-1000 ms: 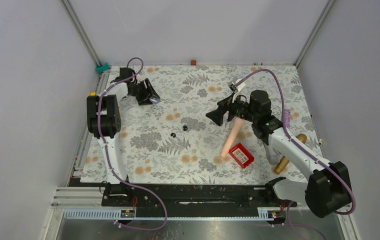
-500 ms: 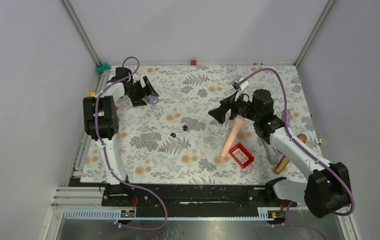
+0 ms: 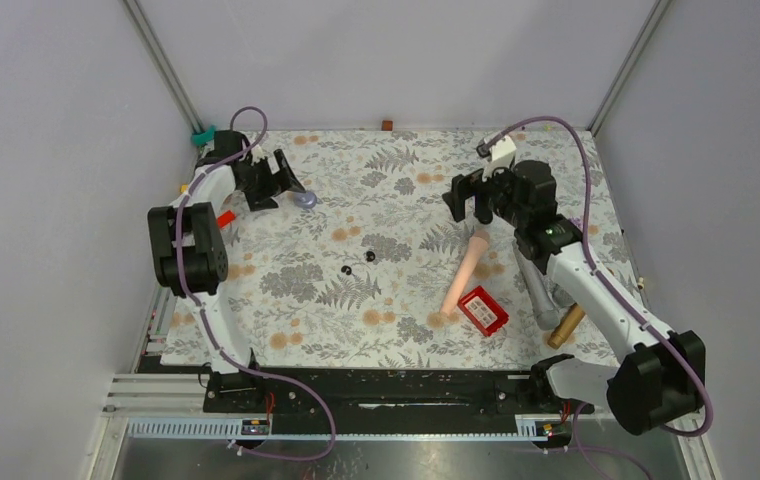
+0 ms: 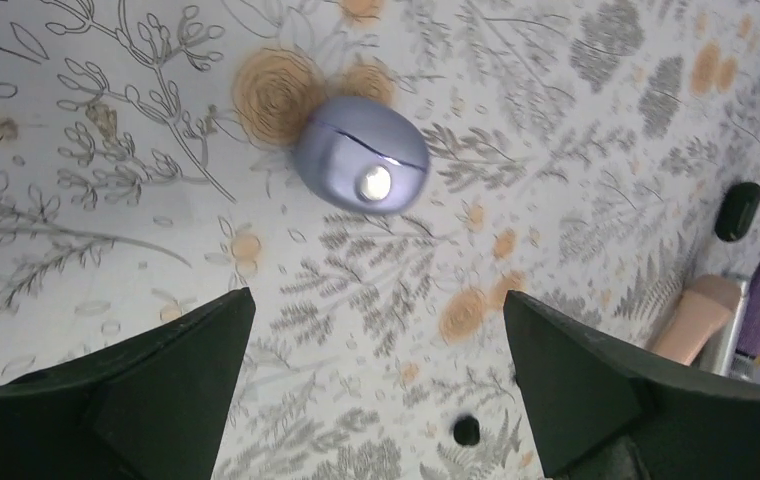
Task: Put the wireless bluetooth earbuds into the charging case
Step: Move the charging case to the center of the board.
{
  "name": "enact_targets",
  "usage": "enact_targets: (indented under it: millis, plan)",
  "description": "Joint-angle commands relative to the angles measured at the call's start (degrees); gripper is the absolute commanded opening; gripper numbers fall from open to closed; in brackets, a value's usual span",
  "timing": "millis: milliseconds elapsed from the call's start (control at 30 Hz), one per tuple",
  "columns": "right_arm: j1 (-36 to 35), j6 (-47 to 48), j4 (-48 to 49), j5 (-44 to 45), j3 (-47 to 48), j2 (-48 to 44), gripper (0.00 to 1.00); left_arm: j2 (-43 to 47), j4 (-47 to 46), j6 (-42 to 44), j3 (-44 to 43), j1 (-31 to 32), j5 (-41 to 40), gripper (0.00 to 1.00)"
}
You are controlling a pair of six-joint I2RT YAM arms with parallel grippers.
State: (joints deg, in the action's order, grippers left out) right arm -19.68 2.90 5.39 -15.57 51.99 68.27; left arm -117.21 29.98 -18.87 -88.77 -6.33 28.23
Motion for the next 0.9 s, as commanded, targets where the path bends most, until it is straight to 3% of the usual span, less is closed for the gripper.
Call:
enact_targets:
  millis: [0, 233, 433, 567, 867]
  plan:
    - [0.4, 11.0, -10.9, 17.8, 9.4, 6.0, 0.99, 13.3, -0.6, 6.8, 3.2, -0.3, -0.4, 0.99]
    - [1.4, 14.2, -24.0, 26.7, 23.5, 21.2, 0.99, 28.6, 4.9, 23.3, 11.3, -0.2, 8.6, 0.99]
    - [4.7, 11.5, -33.4, 22.6, 33.7, 32.7, 0.95, 38.6, 2.5, 30.1, 21.6, -0.1, 15.3, 0.99]
    - [7.2, 8.1, -41.8, 18.1, 43.8, 42.4, 0.85, 38.2, 1.5, 29.2, 23.1, 0.6, 17.4, 0.99]
    - [8.6, 2.0, -51.8, 16.4, 57.0, 54.5, 0.77, 36.3, 2.0, 30.7, 23.9, 2.3, 16.3, 0.99]
